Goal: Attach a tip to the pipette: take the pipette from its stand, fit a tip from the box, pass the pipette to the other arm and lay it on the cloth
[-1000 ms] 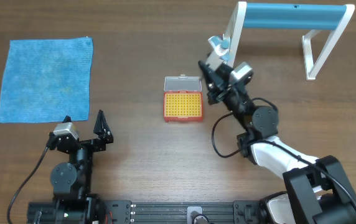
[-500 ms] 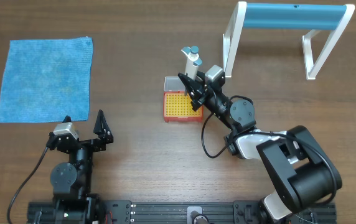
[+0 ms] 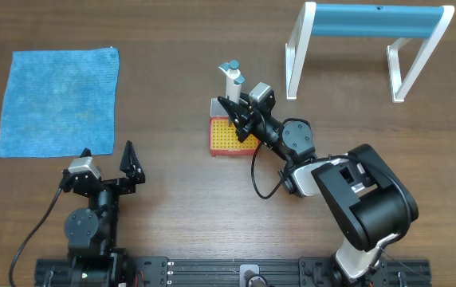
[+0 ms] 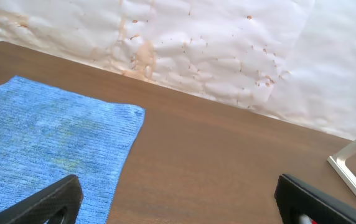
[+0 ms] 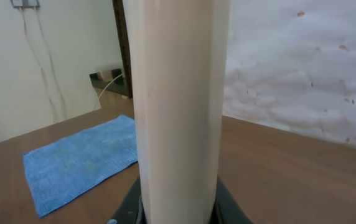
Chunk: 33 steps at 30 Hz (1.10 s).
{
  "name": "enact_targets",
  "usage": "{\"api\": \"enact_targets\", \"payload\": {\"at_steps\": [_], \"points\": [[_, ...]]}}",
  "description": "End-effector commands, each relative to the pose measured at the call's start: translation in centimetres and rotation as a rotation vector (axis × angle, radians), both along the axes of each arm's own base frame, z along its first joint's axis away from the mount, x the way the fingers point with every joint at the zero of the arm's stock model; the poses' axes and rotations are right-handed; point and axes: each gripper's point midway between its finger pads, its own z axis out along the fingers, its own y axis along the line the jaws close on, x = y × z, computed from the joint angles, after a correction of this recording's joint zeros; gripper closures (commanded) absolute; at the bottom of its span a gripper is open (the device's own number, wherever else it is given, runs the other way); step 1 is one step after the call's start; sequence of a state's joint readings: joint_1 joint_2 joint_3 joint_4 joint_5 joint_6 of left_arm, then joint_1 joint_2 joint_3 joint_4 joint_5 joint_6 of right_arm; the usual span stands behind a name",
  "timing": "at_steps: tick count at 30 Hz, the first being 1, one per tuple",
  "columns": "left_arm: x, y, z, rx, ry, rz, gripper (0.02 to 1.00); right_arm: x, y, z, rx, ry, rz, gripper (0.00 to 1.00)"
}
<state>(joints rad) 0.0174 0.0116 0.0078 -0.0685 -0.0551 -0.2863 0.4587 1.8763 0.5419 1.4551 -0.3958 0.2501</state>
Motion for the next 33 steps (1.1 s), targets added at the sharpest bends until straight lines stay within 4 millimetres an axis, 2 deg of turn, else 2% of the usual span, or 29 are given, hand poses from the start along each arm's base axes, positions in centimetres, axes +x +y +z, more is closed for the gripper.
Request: {"api": "enact_targets", "payload": {"at_steps": [1,20,26,33], "points": [[0.0,0.1,-0.1,0.006,0.003,0.002,0.02,0.1,0.4,0.5,0.017,-0.006,0.019,0.921],[0.0,0.1,-0.1,0.006,0.003,0.003,0.023,0.7,0.8,0.2,0.015,-0.005,0.021,0.921],[0.0,0.1,-0.1,0.006,0.004,0.003,0.023,0.8,0.9,-0.8,0.005,0.015,0.022,0.921],[0.0,0.1,-0.1,0.006,0.003,0.003,0.023,1.1,1.0,-0.6,0.008,0.01,0.021,0.921]]}}
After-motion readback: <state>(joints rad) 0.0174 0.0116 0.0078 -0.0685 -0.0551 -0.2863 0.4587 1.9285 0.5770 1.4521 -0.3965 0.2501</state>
